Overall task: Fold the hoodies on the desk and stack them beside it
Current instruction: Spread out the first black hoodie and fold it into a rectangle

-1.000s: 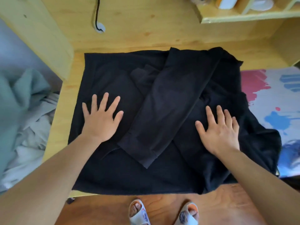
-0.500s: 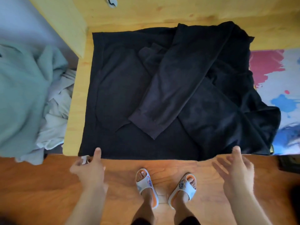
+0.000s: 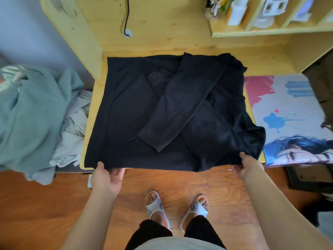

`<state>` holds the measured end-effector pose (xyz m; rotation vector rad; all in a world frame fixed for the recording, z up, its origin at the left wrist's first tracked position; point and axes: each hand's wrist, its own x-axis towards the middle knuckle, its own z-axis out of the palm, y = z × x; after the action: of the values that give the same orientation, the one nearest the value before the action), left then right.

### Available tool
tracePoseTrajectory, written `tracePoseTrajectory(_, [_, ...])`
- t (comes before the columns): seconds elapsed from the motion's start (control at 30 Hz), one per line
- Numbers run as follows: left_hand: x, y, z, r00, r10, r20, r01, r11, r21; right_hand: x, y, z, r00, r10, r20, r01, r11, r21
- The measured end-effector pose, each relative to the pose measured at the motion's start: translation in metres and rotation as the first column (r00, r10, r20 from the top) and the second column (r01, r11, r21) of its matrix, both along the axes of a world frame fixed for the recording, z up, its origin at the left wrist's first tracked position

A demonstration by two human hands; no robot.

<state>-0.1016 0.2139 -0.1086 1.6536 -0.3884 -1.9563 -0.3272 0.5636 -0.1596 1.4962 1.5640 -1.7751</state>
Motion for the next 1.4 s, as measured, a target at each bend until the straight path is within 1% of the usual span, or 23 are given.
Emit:
tracePoseTrajectory(0.1, [0.005, 0.003, 0.000, 0.999, -0.029, 0.033, 0.029, 1.000, -0.003, 0.008, 0.003, 0.014, 0.998, -0.057, -0.035, 0.057, 0.998, -0.017])
tracePoseTrajectory(0.17, [0.011, 0.007, 0.001, 0.997, -0.031, 0.070, 0.031, 1.000, -0.002, 0.021, 0.010, 0.023, 0.989, -0.101, -0.104, 0.092, 0.992, -0.083])
tracePoseTrajectory(0.2, [0.015, 0.011, 0.003, 0.996, -0.023, 0.088, 0.023, 1.000, -0.004, 0.030, 0.014, 0.027, 0.987, -0.112, -0.114, 0.098, 0.988, -0.118])
tracePoseTrajectory(0.3, [0.030, 0.026, 0.000, 0.992, 0.001, 0.128, 0.001, 1.000, -0.013, 0.052, 0.030, 0.034, 0.979, -0.186, -0.083, 0.161, 0.955, -0.248])
tracePoseTrajectory(0.37, [0.038, 0.037, 0.000, 0.991, 0.046, 0.129, -0.043, 0.999, -0.024, 0.062, 0.036, 0.041, 0.973, -0.213, -0.086, 0.183, 0.945, -0.272])
tracePoseTrajectory(0.43, [0.045, 0.052, 0.006, 0.983, 0.118, 0.141, -0.112, 0.992, -0.051, 0.070, 0.039, 0.052, 0.973, -0.191, -0.127, 0.159, 0.961, -0.227])
tracePoseTrajectory(0.53, [0.052, 0.073, 0.023, 0.962, 0.218, 0.167, -0.200, 0.973, -0.118, 0.079, 0.041, 0.079, 0.974, -0.117, -0.194, 0.104, 0.991, -0.079])
tracePoseTrajectory(0.6, [0.052, 0.080, 0.037, 0.950, 0.276, 0.146, -0.253, 0.955, -0.157, 0.081, 0.041, 0.102, 0.967, -0.067, -0.247, 0.064, 0.998, -0.018])
tracePoseTrajectory(0.63, [0.052, 0.082, 0.045, 0.942, 0.311, 0.125, -0.287, 0.941, -0.178, 0.080, 0.042, 0.113, 0.961, -0.057, -0.270, 0.055, 0.998, -0.014])
tracePoseTrajectory(0.7, [0.048, 0.081, 0.062, 0.927, 0.373, 0.028, -0.360, 0.909, -0.212, 0.074, 0.042, 0.136, 0.947, -0.056, -0.317, 0.045, 0.998, -0.042])
tracePoseTrajectory(0.77, [0.039, 0.076, 0.080, 0.914, 0.396, -0.088, -0.405, 0.884, -0.231, 0.060, 0.042, 0.156, 0.927, -0.068, -0.369, 0.042, 0.996, -0.076])
tracePoseTrajectory(0.83, [0.028, 0.068, 0.098, 0.919, 0.367, -0.141, -0.392, 0.884, -0.255, 0.044, 0.040, 0.172, 0.914, -0.059, -0.402, 0.005, 0.991, -0.134])
tracePoseTrajectory(0.93, [0.010, 0.055, 0.113, 0.939, 0.316, -0.137, -0.342, 0.902, -0.264, 0.016, 0.032, 0.181, 0.921, -0.024, -0.388, -0.069, 0.972, -0.226])
tracePoseTrajectory(1.1, [-0.042, 0.014, 0.111, 0.961, 0.222, -0.163, -0.250, 0.953, -0.174, -0.047, -0.005, 0.176, 0.944, 0.028, -0.330, -0.121, 0.957, -0.265])
tracePoseTrajectory(1.2, [-0.085, -0.024, 0.107, 0.977, 0.146, -0.157, -0.171, 0.973, -0.155, -0.097, -0.041, 0.177, 0.944, 0.049, -0.327, -0.135, 0.960, -0.246])
tracePoseTrajectory(1.3, [-0.138, -0.070, 0.096, 0.986, 0.107, -0.127, -0.129, 0.975, -0.179, -0.153, -0.079, 0.170, 0.944, 0.060, -0.325, -0.128, 0.973, -0.194])
tracePoseTrajectory(1.37, [-0.172, -0.096, 0.080, 0.994, 0.025, -0.108, -0.045, 0.982, -0.185, -0.183, -0.101, 0.154, 0.943, 0.086, -0.322, -0.133, 0.983, -0.128])
tracePoseTrajectory(1.4, [-0.187, -0.104, 0.068, 0.994, -0.049, -0.100, 0.027, 0.978, -0.209, -0.194, -0.110, 0.142, 0.940, 0.101, -0.325, -0.142, 0.984, -0.105])
